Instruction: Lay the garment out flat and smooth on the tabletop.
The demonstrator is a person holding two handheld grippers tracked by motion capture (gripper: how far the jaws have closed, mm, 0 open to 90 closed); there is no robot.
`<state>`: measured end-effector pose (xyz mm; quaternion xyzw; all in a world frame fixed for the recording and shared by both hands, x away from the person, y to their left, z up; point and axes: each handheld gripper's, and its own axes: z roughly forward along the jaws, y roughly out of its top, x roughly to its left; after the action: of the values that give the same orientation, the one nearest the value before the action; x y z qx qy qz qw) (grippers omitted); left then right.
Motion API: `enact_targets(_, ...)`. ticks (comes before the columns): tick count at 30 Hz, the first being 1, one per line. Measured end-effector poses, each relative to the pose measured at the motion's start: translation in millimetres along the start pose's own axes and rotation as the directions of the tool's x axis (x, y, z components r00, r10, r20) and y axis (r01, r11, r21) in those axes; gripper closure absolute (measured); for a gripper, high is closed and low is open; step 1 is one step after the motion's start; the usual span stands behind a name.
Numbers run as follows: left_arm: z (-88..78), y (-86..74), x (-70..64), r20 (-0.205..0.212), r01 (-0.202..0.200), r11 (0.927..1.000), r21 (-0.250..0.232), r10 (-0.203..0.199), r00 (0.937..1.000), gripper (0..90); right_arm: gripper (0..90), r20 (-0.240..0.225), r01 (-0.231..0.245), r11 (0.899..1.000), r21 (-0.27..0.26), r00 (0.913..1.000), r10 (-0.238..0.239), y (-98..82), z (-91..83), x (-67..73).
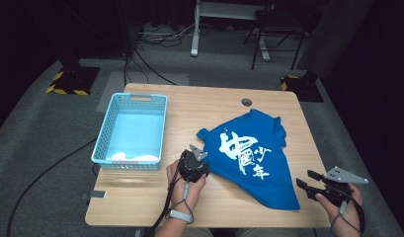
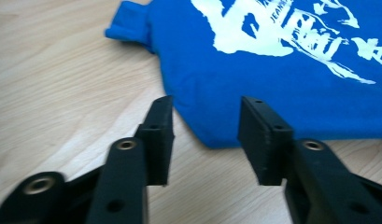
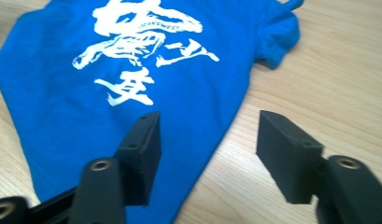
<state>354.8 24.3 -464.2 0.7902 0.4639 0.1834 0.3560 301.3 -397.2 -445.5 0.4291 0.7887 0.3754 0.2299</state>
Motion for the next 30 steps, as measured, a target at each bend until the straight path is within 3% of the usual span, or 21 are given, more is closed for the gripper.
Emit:
enact_targets(3, 13.7, -0.8, -2.5, 0.012, 0.001, 0.9984, 0.057, -0.002, 0.9999, 45.3, 38.6, -0.02, -0.005, 1.0, 0.013, 0.9998, 0.006, -1.1, 9.5, 0.0)
enact_targets(10, 36.2, -2.1, -2.8, 0.033, 0.02, 0.9929, 0.117, -0.024, 0.9992, 41.5, 35.1, -0.073, 0.012, 0.996, 0.085, 0.9973, -0.006, -7.9, 37.0, 3.0)
enact_targets(11, 39.5, -2.2, -3.2, 0.046, 0.02, 0.9911, 0.131, -0.026, 0.9986, 44.4, 35.0, -0.09, 0.009, 0.995, 0.101, 0.9959, 0.0, -11.1, 41.6, 2.9)
enact_targets(12, 41.4, -2.8, -3.6, 0.056, 0.013, 0.9945, 0.104, -0.019, 0.9983, 48.5, 34.9, -0.095, 0.002, 0.993, 0.115, 0.9955, 0.009, -14.4, 45.5, 2.5)
enact_targets(15, 43.9, -2.3, -6.7, 0.124, -0.012, 0.9959, 0.09, 0.0, 0.9923, 66.7, 37.0, -0.091, -0.002, 0.989, 0.149, 0.9957, 0.015, -23.0, 53.9, 1.0)
enact_targets(16, 44.0, -2.1, -7.9, 0.135, -0.025, 0.9956, 0.091, 0.012, 0.9907, 71.3, 41.6, -0.081, 0.008, 0.993, 0.122, 0.9967, 0.002, -25.6, 55.5, 1.8)
enact_targets(17, 42.6, -1.3, -9.2, 0.14, -0.045, 0.9947, 0.092, 0.032, 0.9896, 77.4, 53.7, -0.084, 0.004, 0.995, 0.102, 0.9965, 0.004, -26.7, 55.5, 3.4)
enact_targets(19, 39.0, 0.2, -11.3, 0.136, -0.063, 0.9941, 0.088, 0.051, 0.9893, 84.7, 73.9, -0.127, 0.033, 0.994, 0.103, 0.9917, -0.02, -25.1, 54.2, 8.0)
enact_targets(21, 31.9, 1.7, -14.5, 0.137, -0.078, 0.9948, 0.066, 0.068, 0.9883, 86.2, 84.8, -0.153, 0.07, 0.988, 0.135, 0.987, -0.049, -21.8, 51.8, 10.9)
enact_targets(23, 22.1, 2.6, -18.0, 0.159, -0.096, 0.9946, 0.04, 0.089, 0.9833, 86.4, 86.9, -0.138, 0.09, 0.985, 0.146, 0.9881, -0.069, -18.2, 44.2, 12.4)
enact_targets(27, 1.7, 0.7, -23.5, 0.197, -0.11, 0.994, 0.003, 0.107, 0.9745, 86.3, 87.2, -0.111, 0.073, 0.996, 0.055, 0.9916, -0.066, -9.7, 15.7, 13.2)
enact_targets(30, -22.8, 3.1, -29.2, 0.209, -0.119, 0.9917, -0.049, 0.127, 0.9698, 86.2, 86.8, -0.127, 0.078, 0.997, 0.001, 0.9889, -0.077, -1.7, -7.6, 16.4)
